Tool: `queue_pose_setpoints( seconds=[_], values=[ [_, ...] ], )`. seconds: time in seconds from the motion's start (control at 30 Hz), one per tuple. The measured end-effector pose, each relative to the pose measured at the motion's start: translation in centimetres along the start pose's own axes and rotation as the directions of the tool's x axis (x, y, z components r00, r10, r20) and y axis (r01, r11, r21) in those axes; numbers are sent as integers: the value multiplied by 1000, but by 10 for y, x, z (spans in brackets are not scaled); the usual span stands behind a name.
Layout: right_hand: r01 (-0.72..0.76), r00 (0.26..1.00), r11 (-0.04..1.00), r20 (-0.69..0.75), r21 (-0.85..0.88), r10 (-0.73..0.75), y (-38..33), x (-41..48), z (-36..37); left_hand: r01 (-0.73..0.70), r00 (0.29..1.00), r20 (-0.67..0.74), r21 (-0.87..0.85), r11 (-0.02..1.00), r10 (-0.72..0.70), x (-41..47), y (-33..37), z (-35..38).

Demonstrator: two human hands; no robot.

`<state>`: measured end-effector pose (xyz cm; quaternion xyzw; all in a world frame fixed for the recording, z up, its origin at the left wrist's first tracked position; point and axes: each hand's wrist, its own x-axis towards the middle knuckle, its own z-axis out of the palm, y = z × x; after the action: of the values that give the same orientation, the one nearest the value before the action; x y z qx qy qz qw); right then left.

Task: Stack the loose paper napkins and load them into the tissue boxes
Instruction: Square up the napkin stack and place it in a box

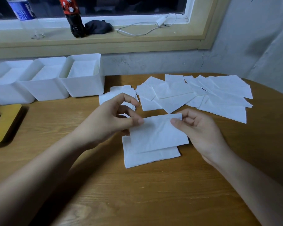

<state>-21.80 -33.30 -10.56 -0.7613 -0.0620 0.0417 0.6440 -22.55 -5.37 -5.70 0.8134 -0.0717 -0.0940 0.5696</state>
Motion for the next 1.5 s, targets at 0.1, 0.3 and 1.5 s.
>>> queue_pose_setpoints(
  seconds=[0.1,0.3,1.5],
  values=[
    [-37,999,998,30,52,35,-2,-1,0,26,999,26,62,998,-28,2,-2,-3],
    [-64,993,996,100,-60,70,-1,-2,0,104,987,96,206,973,-126,4,-3,-10],
    [177,978,862,-10,-475,-206,23,7,-2,-111,938,-83,847,519,337,30,-63,-21]
  ],
)
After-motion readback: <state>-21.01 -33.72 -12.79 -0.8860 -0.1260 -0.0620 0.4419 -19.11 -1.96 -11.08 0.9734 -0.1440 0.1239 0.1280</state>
